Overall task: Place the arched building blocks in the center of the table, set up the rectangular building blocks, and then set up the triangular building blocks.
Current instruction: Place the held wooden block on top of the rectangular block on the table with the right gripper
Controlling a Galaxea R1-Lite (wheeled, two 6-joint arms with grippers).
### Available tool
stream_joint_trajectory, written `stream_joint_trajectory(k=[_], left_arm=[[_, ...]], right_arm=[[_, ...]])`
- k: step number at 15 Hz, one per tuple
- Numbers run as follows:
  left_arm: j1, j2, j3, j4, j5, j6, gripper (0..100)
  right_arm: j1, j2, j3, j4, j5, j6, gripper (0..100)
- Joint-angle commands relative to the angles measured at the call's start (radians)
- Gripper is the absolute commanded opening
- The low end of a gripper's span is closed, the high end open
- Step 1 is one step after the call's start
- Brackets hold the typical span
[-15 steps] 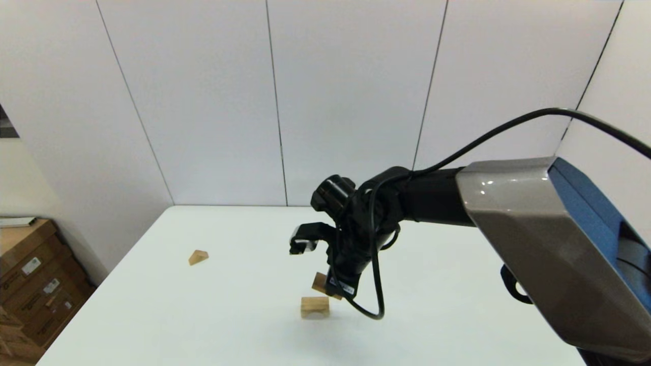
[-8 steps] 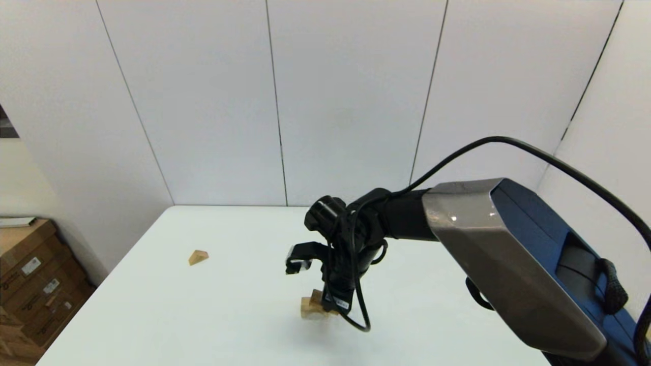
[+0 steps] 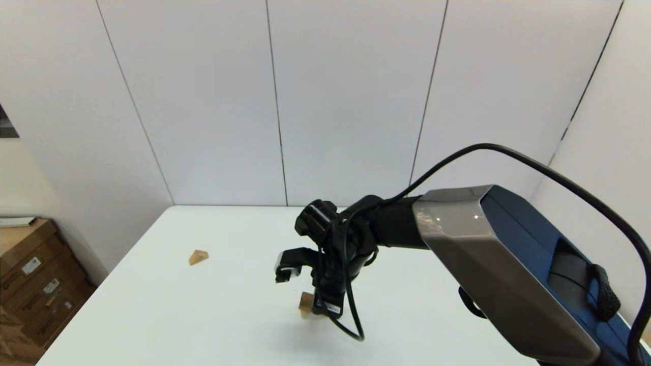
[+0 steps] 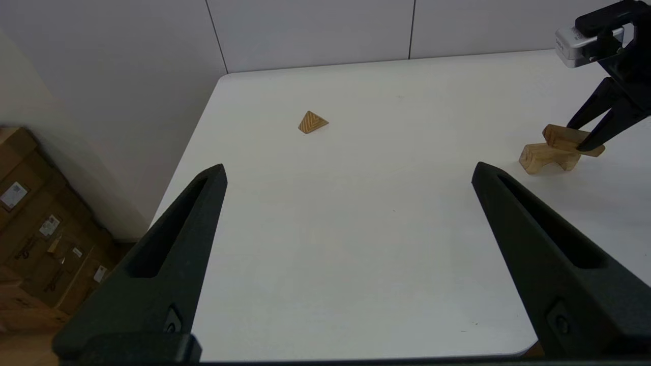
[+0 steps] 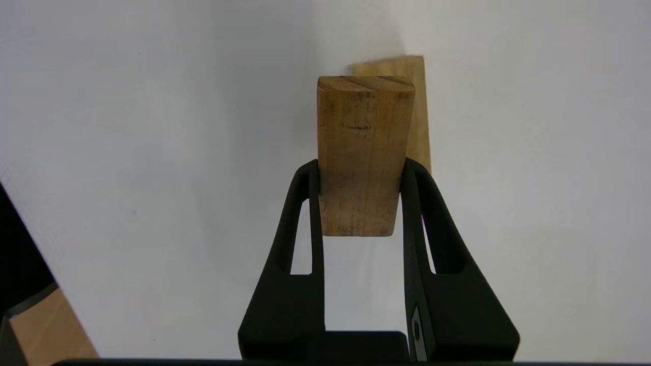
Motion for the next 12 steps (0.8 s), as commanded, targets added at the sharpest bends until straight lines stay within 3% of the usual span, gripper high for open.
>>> stream_joint_trajectory(k=[1,12], left_arm=[[0.000,0.001,0.000,0.001,0.000,0.000,100],[0.000,0.001,0.000,0.001,0.000,0.000,100]], right_arm=[[-0.002,0.031,0.000,-0.072,-0.003,-0.011,0],[-0.011,0.028,-0.005,-0.087,-0.014,-0.011,0]])
